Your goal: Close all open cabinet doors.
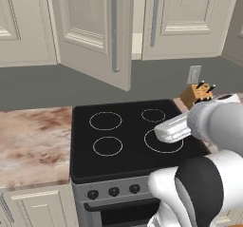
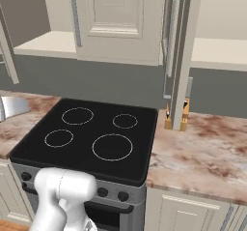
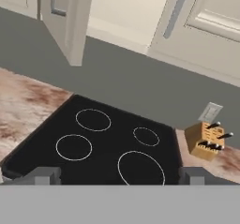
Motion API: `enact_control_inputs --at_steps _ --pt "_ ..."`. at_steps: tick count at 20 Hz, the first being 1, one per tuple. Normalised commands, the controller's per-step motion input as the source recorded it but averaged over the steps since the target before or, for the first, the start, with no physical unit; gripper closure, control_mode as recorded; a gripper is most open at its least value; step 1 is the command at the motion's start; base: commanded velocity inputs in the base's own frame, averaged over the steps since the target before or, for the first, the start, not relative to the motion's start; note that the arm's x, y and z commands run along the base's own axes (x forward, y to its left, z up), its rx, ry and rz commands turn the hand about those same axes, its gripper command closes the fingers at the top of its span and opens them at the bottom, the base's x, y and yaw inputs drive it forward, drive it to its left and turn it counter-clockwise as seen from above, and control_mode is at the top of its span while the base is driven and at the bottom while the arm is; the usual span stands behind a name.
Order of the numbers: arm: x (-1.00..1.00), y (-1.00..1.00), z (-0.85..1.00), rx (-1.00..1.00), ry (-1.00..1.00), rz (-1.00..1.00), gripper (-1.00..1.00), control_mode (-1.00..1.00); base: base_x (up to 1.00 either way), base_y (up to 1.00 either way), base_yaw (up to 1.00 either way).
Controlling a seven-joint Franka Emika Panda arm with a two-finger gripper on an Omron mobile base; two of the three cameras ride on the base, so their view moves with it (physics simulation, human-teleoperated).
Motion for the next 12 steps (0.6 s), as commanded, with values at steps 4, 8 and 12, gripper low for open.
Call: enact_control_inputs --at_steps 4,8,12 --pt "-0.09 0.68 0.11 -0.11 -0.03 0.07 -1.00 -1.00 0.00 0.00 0.00" --pt "0.01 0.69 0.18 -0.11 -0.06 0.04 -1.00 -1.00 0.00 0.00 0.00" --pt "0.19 0.63 0.25 -0.12 -0.09 0.00 -1.00 -1.00 0.00 0.00 0.00"
